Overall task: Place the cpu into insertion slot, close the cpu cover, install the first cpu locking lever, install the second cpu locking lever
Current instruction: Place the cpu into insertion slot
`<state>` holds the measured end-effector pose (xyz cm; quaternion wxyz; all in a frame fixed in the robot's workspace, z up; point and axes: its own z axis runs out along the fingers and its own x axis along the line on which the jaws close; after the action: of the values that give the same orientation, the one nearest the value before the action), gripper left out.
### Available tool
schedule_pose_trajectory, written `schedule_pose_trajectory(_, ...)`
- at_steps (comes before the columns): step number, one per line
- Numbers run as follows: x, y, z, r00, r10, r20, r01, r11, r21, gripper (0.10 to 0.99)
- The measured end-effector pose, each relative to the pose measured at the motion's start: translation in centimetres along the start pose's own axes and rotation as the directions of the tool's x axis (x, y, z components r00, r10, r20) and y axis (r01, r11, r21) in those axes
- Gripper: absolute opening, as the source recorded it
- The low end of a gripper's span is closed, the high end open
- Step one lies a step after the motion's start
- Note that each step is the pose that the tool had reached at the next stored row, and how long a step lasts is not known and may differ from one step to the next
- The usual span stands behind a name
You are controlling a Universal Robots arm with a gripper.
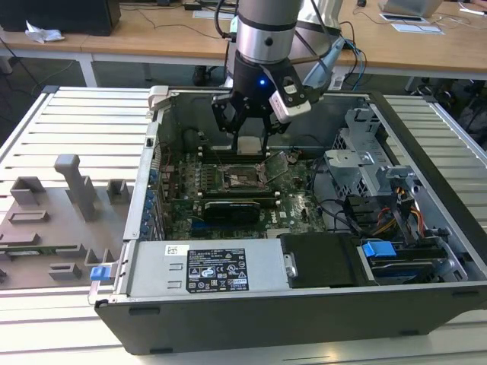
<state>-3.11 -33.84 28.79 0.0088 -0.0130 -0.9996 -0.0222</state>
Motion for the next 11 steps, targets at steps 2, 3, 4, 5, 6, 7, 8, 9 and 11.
schedule_pose_trajectory(2, 0.0, 0.0, 0.17, 1.0, 0.0, 0.0, 0.0, 1.0, 0.0, 0.541)
schedule_pose_trajectory(3, 0.0, 0.0, 0.24, 1.0, 0.0, 0.0, 0.0, 1.0, 0.0, 0.541)
schedule_pose_trajectory(4, -0.01, 0.0, 0.33, 1.0, 0.0, 0.0, 0.0, 1.0, 0.001, 0.541)
schedule_pose_trajectory(5, -0.01, -0.01, 0.4, 1.0, 0.0, 0.0, 0.0, 1.0, 0.001, 0.541)
schedule_pose_trajectory(6, -0.01, -0.01, 0.46, 1.0, 0.0, 0.0, 0.0, 1.0, 0.001, 0.541)
schedule_pose_trajectory(7, -0.01, -0.01, 0.54, 1.0, 0.0, 0.0, 0.0, 1.0, 0.001, 0.541)
schedule_pose_trajectory(8, -0.01, -0.01, 0.6, 1.0, 0.0, 0.0, 0.0, 1.0, 0.001, 0.541)
schedule_pose_trajectory(9, -0.01, -0.02, 0.71, 1.0, 0.0, 0.0, 0.0, 1.0, 0.001, 0.541)
schedule_pose_trajectory(11, -0.02, -0.03, 0.92, 1.0, 0.0, 0.0, 0.0, 1.0, 0.001, 0.541)
